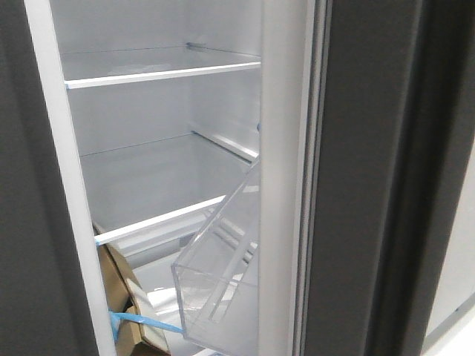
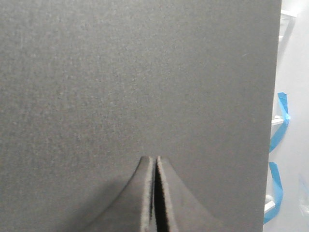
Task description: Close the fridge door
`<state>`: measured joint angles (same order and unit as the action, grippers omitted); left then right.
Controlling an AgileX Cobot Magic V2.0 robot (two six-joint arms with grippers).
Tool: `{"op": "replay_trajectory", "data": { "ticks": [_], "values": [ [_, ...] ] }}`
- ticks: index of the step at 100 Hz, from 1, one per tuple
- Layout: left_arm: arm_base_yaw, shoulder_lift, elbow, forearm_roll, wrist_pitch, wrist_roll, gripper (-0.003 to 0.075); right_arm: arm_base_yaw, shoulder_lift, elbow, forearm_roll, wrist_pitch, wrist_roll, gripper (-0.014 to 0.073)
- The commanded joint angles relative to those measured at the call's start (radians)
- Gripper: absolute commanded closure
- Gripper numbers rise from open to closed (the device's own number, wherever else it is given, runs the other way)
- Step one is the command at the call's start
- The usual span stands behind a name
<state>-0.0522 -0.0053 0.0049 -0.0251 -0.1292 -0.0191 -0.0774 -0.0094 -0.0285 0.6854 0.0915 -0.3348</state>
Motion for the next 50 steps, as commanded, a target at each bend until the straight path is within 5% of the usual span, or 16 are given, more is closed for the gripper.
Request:
{"op": "replay_trajectory", "data": {
  "ticks": [1, 50],
  "values": [
    [0.004, -0.010, 0.035, -0.005, -0.071, -0.004, 0.0740, -0.006, 0.029, -0.120, 0.022, -0.025, -0.010, 0.0637],
    [0.004, -0.010, 0.035, -0.005, -0.071, -0.004, 0.0740, 0.003, 0.344, -0.566, 0.022, 0.353, -0.087, 0.0638]
  ]
}}
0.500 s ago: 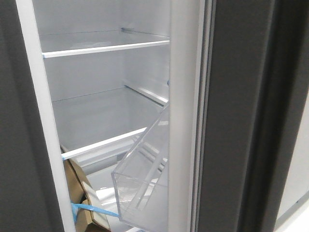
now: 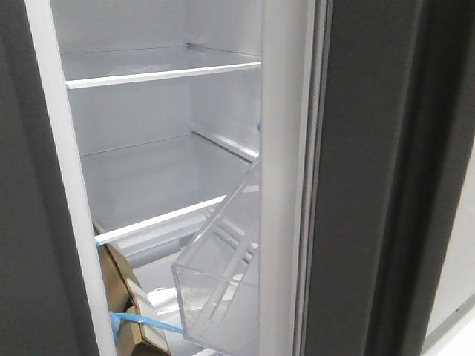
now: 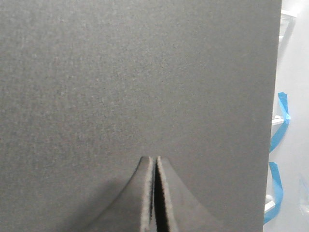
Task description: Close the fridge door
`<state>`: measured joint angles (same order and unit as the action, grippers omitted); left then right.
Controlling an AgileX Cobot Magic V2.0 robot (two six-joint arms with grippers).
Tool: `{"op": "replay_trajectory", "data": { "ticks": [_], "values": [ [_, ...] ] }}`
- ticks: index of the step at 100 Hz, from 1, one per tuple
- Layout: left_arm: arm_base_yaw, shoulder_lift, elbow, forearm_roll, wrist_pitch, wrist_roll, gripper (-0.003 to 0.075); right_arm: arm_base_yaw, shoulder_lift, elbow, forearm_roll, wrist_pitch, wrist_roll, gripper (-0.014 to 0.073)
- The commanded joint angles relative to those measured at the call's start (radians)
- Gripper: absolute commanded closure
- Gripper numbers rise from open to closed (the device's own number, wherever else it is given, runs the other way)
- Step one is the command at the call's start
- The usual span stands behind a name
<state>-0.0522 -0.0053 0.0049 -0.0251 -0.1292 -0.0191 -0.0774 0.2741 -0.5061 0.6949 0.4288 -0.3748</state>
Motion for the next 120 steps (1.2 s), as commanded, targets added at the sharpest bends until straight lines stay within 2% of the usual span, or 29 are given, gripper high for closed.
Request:
{"op": "replay_trajectory", "data": {
  "ticks": [1, 14, 59, 100, 120],
  "values": [
    [0.004, -0.010, 0.035, -0.005, -0.071, -0.004, 0.0740, 0.006, 0.068, -0.094, 0.013, 0.020, -0.052, 0.0638],
    [0.004, -0.010, 0.035, -0.005, -0.071, -0.004, 0.0740, 0.052, 0.128, -0.188, 0.013, 0.056, -0.080, 0.0638],
    [0.004, -0.010, 0.035, -0.005, -0.071, -0.004, 0.0740, 0.316, 0.369, -0.419, 0.011, 0.079, -0.157, 0.0638],
    [0.004, -0.010, 0.035, -0.005, -0.071, -0.004, 0.0740, 0.411, 0.561, -0.568, 0.009, 0.073, -0.176, 0.0638],
    [0.004, -0.010, 0.035, -0.005, -0.071, -0.004, 0.0740, 0.484, 0.679, -0.641, 0.009, 0.016, -0.197, 0.0638]
  ]
}}
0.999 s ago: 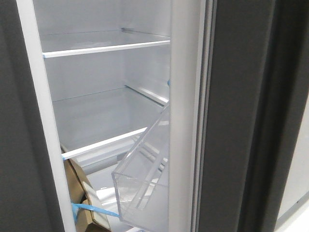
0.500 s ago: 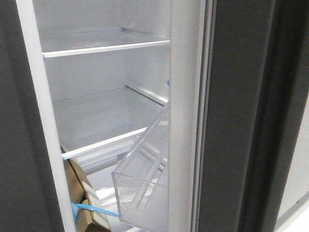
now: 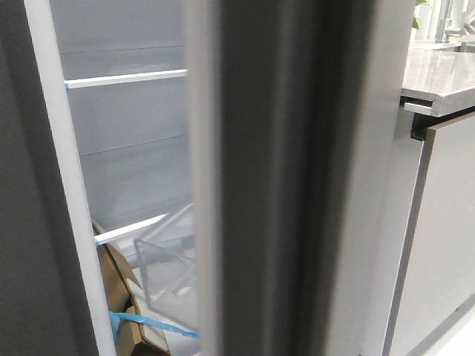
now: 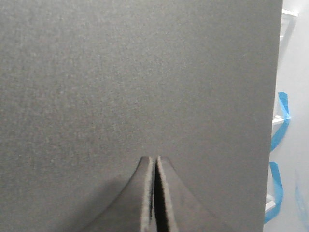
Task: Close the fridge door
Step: 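Push the grey door toward the fridge body with both grippers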
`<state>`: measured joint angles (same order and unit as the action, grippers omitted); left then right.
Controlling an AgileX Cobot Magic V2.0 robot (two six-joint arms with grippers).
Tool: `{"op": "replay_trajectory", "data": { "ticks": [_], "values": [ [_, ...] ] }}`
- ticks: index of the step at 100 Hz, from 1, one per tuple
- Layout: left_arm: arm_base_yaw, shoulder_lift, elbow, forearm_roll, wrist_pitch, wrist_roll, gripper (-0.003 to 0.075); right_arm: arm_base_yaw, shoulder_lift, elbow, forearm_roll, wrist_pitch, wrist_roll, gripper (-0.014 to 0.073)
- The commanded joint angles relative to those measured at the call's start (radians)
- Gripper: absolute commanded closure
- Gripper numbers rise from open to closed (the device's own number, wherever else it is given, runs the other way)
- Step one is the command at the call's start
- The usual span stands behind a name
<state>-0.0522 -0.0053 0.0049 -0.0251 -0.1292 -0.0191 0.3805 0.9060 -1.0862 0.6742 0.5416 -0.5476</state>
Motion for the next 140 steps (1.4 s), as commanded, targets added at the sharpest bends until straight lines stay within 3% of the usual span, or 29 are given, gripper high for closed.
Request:
{"op": "replay_trajectory", "data": {
  "ticks": [1, 26, 85, 114, 140],
  "values": [
    [0.004, -0.010, 0.035, -0.005, -0.071, -0.004, 0.0740, 0.029, 0.058, -0.064, 0.030, -0.099, -0.026, 0.0638],
    [0.004, -0.010, 0.035, -0.005, -0.071, -0.004, 0.0740, 0.087, 0.285, -0.207, 0.030, -0.146, -0.053, 0.0638],
    [0.004, -0.010, 0.035, -0.005, -0.071, -0.004, 0.0740, 0.105, 0.680, -0.484, 0.030, -0.201, -0.063, 0.0638],
    [0.004, -0.010, 0.035, -0.005, -0.071, -0.004, 0.0740, 0.100, 0.697, -0.486, -0.033, -0.198, -0.063, 0.0638],
    [0.004, -0.010, 0.035, -0.005, -0.071, -0.004, 0.0740, -0.005, 0.508, -0.428, -0.042, -0.139, -0.045, 0.0637]
  ]
}}
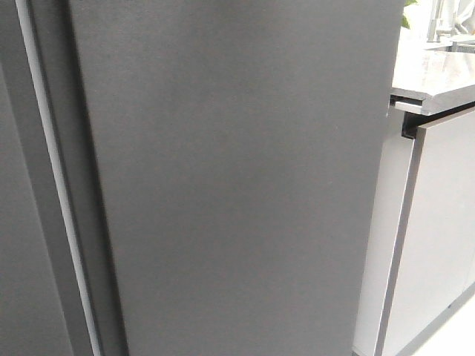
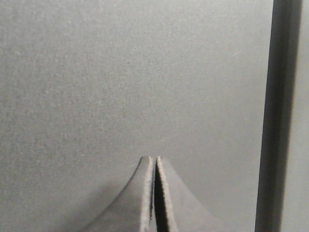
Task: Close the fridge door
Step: 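Push the grey door toward the fridge body with both grippers, then keep both grippers pressed on the shut door to seat it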
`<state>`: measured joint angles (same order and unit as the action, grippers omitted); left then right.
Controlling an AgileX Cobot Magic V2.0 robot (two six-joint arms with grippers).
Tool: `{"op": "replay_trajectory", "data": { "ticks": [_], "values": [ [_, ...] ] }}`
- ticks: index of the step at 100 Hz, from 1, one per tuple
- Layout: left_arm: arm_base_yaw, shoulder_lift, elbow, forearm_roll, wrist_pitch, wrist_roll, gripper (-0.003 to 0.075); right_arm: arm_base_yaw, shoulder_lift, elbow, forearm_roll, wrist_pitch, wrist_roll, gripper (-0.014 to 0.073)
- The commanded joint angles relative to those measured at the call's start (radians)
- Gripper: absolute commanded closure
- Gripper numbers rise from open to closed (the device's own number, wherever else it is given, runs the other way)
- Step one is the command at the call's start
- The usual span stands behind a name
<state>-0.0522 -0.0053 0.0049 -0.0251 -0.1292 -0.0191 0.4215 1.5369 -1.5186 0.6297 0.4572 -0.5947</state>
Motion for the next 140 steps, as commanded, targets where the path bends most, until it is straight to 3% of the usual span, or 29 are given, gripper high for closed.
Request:
{"op": "replay_trajectory", "data": {
  "ticks": [1, 28, 73, 97, 114, 140],
  "values": [
    [0.004, -0.010, 0.035, -0.005, -0.071, -0.004, 0.0740, -0.051, -0.137, 0.010, 0.002, -0.052, 0.002, 0.0637],
    [0.004, -0.010, 0.035, -0.005, -0.071, -0.004, 0.0740, -0.188, -0.497, 0.343, -0.024, -0.021, 0.002, 0.0637],
    [0.004, -0.010, 0.035, -0.005, -0.071, -0.004, 0.0740, -0.196, -1.087, 0.762, -0.024, -0.088, 0.137, 0.0638],
    [0.004, -0.010, 0.035, -0.005, -0.071, -0.004, 0.0740, -0.196, -1.174, 0.851, -0.022, -0.070, 0.145, 0.0638],
    [0.004, -0.010, 0.035, -0.005, -0.071, -0.004, 0.0740, -0.196, -1.174, 0.856, -0.022, 0.008, 0.145, 0.0638],
    [0.004, -0.010, 0.035, -0.005, -0.071, -0.004, 0.0740, -0.196, -1.174, 0.856, -0.022, 0.007, 0.145, 0.0638]
  ]
}}
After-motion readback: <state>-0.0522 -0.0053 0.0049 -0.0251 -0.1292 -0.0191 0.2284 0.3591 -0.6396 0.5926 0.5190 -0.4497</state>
